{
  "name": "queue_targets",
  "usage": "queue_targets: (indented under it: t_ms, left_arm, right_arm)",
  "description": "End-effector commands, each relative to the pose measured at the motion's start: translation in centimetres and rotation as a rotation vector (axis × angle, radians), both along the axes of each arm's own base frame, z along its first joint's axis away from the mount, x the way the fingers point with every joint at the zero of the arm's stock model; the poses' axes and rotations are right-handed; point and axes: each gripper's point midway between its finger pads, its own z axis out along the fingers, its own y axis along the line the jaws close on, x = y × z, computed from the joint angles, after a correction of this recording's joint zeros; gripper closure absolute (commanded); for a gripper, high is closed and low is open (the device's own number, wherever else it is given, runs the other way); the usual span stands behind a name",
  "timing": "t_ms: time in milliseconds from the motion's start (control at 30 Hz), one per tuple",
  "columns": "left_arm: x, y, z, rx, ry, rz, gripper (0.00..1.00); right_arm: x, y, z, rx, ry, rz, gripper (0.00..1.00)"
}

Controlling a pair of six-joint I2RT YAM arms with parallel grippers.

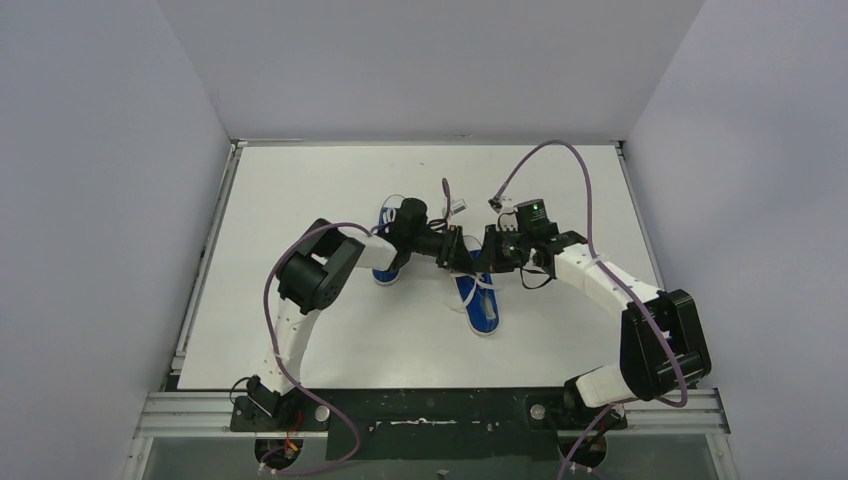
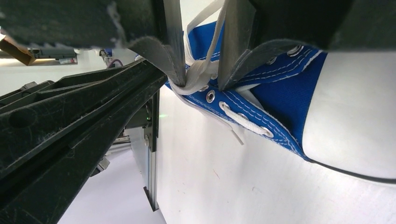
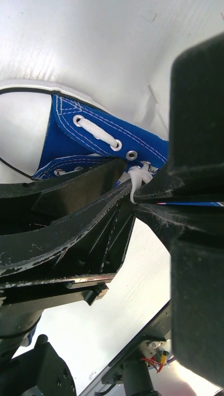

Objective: Tie the shoes
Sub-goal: Cross the shoelace with the shoelace.

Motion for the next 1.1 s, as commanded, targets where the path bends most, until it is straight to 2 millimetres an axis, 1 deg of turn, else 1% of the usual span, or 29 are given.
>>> queue_targets:
  t_ms: [0,100,167,267,367,467,533,667,767,867,933,1067]
  left_arm:
    - [-1.3,-0.6,1.5,-0.078,-0.067,-0.062,0.71]
    - [-2.0,-0.9,1.4,-0.087,-0.072,-0.094,0.72]
    - [-2.3,-1.1,1.0,-0.081,-0.076,-0.098,0.72]
    - [-2.0,-1.2,0.1,-0.066,-0.071,-0.077,0.72]
    - [-1.7,-1.2,-0.7,-0.046,-0.064,-0.057,0.73]
    - [-1.4,-1.2,-1.0,-0.040,-0.065,-0.040,0.72]
    - [-1.4,-1.2,-1.2,-0.037,-0.062,-0.038,0.72]
    - [-1.5,-1.1,-1.4,-0.037,-0.061,-0.033,0.72]
    - [-1.4,-1.0,-1.5,-0.034,-0.059,-0.028,0.72]
    - [-1.4,-0.9,-1.8,-0.033,-0.047,-0.025,0.72]
    - [-1.4,-0.8,-1.8,-0.034,-0.044,-0.023,0.72]
    - [-1.4,-0.6,-1.8,-0.033,-0.043,-0.018,0.72]
  right_arm:
    - [1.6,0.8,1.6,0.032,-0.081,-0.073,1.00]
    - [1.7,1.2,1.2,0.018,-0.076,-0.088,1.00]
    - [1.8,1.7,1.0,0.002,-0.061,-0.084,1.00]
    - [1.5,1.9,0.8,-0.022,-0.027,-0.080,1.00]
    - [0.4,1.2,0.2,-0.068,0.023,-0.085,0.96]
    - [-0.6,0.3,0.1,-0.101,0.056,-0.097,0.85]
    - [-1.0,-0.1,0.5,-0.113,0.067,-0.106,0.82]
    - [-1.5,-0.7,1.5,-0.129,0.076,-0.115,0.69]
    - [-1.6,-1.0,2.5,-0.127,0.070,-0.129,0.63]
    - [-1.4,-1.5,3.8,-0.109,0.054,-0.142,0.60]
    - [-1.3,-2.2,4.1,-0.112,0.046,-0.145,0.58]
    - [-0.6,-4.5,3.2,-0.126,0.064,-0.184,0.59]
